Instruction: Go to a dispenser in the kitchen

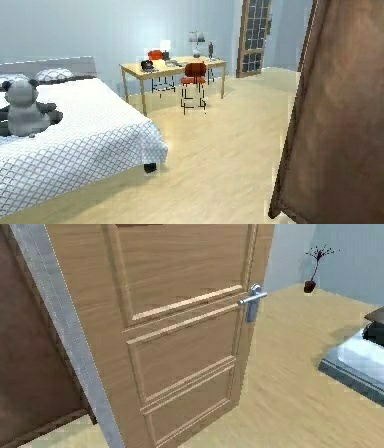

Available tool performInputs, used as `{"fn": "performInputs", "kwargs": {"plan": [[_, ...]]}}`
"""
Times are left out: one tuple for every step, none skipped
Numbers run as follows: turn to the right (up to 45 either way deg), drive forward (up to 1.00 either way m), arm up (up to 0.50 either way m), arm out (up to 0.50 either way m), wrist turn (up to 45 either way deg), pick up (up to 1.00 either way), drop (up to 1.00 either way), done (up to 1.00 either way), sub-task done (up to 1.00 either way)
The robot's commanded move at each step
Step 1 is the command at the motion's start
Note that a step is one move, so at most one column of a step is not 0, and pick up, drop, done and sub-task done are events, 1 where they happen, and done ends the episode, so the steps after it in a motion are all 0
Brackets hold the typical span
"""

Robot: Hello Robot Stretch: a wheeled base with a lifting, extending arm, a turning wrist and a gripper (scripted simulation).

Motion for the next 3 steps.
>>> {"fn": "performInputs", "kwargs": {"plan": [[0.0,1.00,0.00,0.00,0.0,0.00,0.00,0.00,0.00],[6.0,0.00,0.00,0.00,0.0,0.00,0.00,0.00,0.00],[0.0,0.30,0.00,0.00,0.0,0.00,0.00,0.00,0.00]]}}
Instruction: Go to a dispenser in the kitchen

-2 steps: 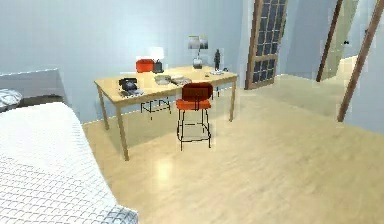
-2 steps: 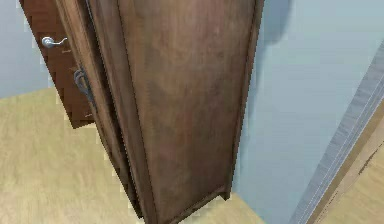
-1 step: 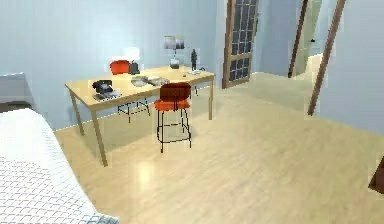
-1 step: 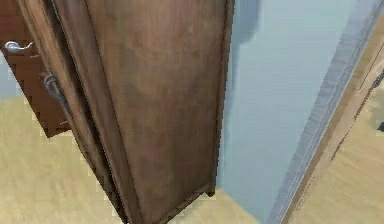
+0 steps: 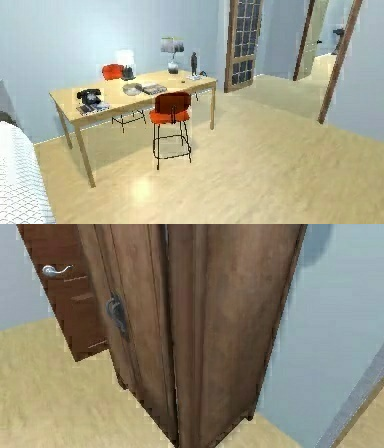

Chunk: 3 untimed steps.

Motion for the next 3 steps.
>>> {"fn": "performInputs", "kwargs": {"plan": [[24.0,0.00,0.00,0.00,0.0,0.00,0.00,0.00,0.00],[0.0,1.00,0.00,0.00,0.0,0.00,0.00,0.00,0.00],[0.0,1.00,0.00,0.00,0.0,0.00,0.00,0.00,0.00]]}}
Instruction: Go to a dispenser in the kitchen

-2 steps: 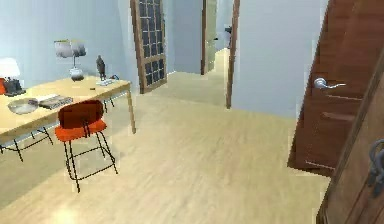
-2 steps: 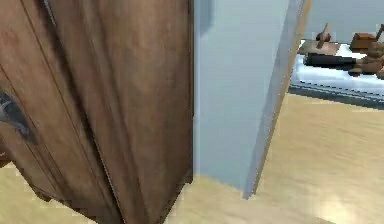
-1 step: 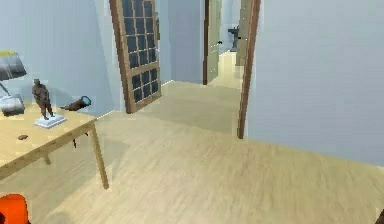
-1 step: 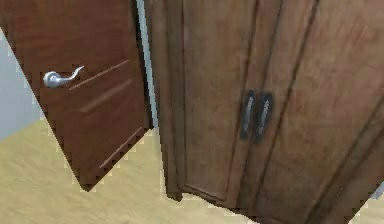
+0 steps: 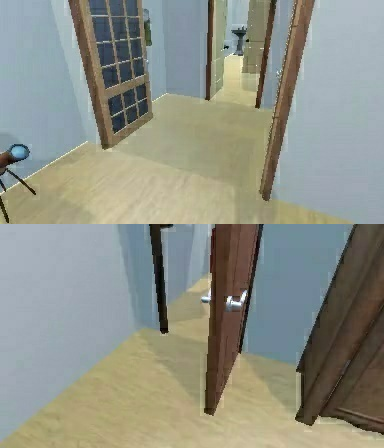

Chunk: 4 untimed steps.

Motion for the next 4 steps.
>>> {"fn": "performInputs", "kwargs": {"plan": [[0.0,1.00,0.00,0.00,0.0,0.00,0.00,0.00,0.00],[0.0,0.25,0.00,0.00,0.0,0.00,0.00,0.00,0.00],[12.0,0.00,0.00,0.00,0.0,0.00,0.00,0.00,0.00],[0.0,1.00,0.00,0.00,0.0,0.00,0.00,0.00,0.00]]}}
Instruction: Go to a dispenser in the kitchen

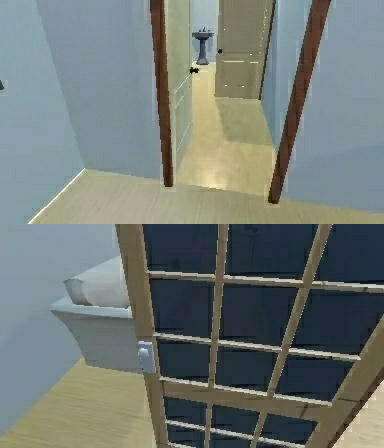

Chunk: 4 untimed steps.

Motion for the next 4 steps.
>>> {"fn": "performInputs", "kwargs": {"plan": [[12.0,0.00,0.00,0.00,0.0,0.00,0.00,0.00,0.00],[0.0,0.50,0.00,0.00,0.0,0.00,0.00,0.00,0.00],[39.0,0.00,0.00,0.00,0.0,0.00,0.00,0.00,0.00],[0.0,0.25,0.00,0.00,0.0,0.00,0.00,0.00,0.00]]}}
